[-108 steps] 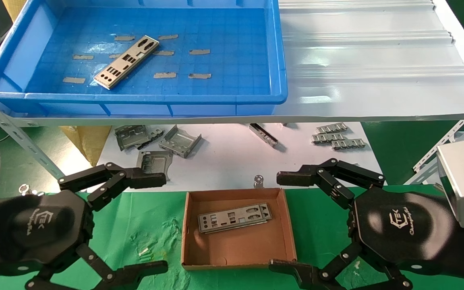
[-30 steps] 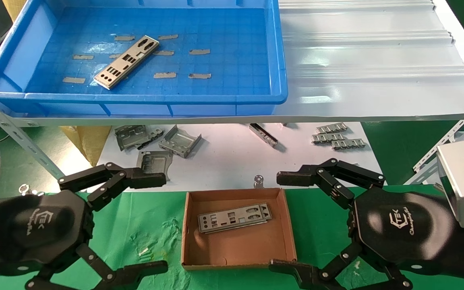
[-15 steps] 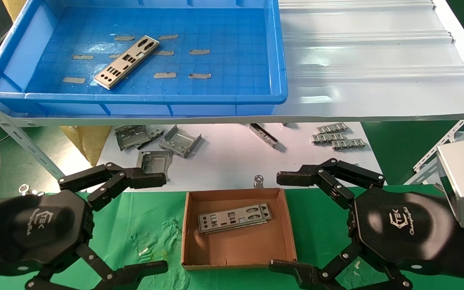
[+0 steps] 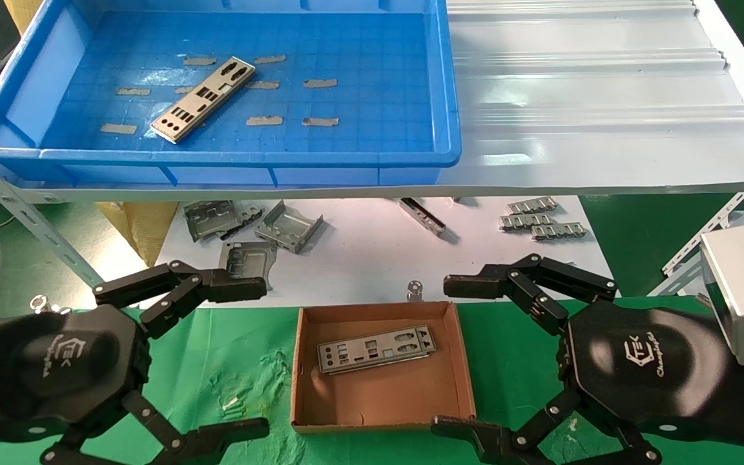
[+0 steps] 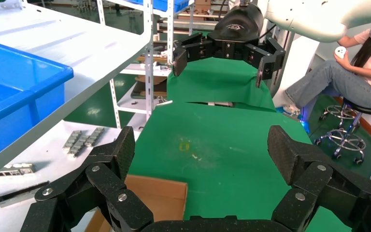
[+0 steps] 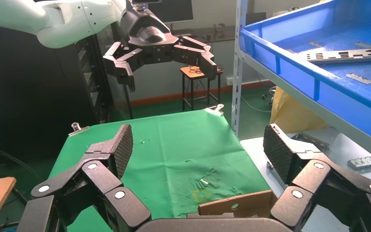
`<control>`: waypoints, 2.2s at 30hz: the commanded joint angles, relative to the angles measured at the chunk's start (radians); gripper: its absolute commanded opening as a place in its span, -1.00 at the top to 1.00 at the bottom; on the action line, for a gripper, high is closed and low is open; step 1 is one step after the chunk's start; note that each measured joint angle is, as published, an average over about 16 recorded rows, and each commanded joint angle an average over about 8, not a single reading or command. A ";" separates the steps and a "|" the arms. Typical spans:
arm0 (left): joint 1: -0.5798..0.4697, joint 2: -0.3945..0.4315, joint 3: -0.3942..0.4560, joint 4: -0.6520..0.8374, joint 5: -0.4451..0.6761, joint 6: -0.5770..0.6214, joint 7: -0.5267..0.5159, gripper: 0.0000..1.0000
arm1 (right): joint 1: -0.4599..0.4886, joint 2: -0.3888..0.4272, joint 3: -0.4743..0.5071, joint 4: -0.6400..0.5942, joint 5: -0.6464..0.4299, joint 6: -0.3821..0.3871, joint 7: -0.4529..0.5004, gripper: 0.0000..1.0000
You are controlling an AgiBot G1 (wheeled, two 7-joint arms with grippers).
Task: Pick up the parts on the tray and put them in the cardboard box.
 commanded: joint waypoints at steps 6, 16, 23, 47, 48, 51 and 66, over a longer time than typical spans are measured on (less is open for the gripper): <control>0.000 0.000 0.000 0.000 0.000 0.000 0.000 -1.00 | 0.000 0.000 0.000 0.000 0.000 0.000 0.000 -1.00; 0.000 0.000 0.000 0.000 0.000 0.000 0.000 -1.00 | 0.000 0.000 0.000 0.000 0.000 0.000 0.000 -1.00; 0.000 0.000 0.000 0.000 0.000 0.000 0.000 -1.00 | 0.000 0.000 0.000 0.000 0.000 0.000 0.000 -1.00; 0.000 0.000 0.000 0.000 0.000 0.000 0.000 -1.00 | 0.000 0.000 0.000 0.000 0.000 0.000 0.000 0.00; 0.000 0.000 0.000 0.000 0.000 0.000 0.000 -1.00 | 0.000 0.000 0.000 0.000 0.000 0.000 0.000 0.25; 0.000 0.000 0.000 0.000 0.000 0.000 0.000 -1.00 | 0.000 0.000 0.000 0.000 0.000 0.000 0.000 1.00; 0.000 0.000 0.000 0.000 0.000 0.000 0.000 -1.00 | 0.000 0.000 0.000 0.000 0.000 0.000 0.000 1.00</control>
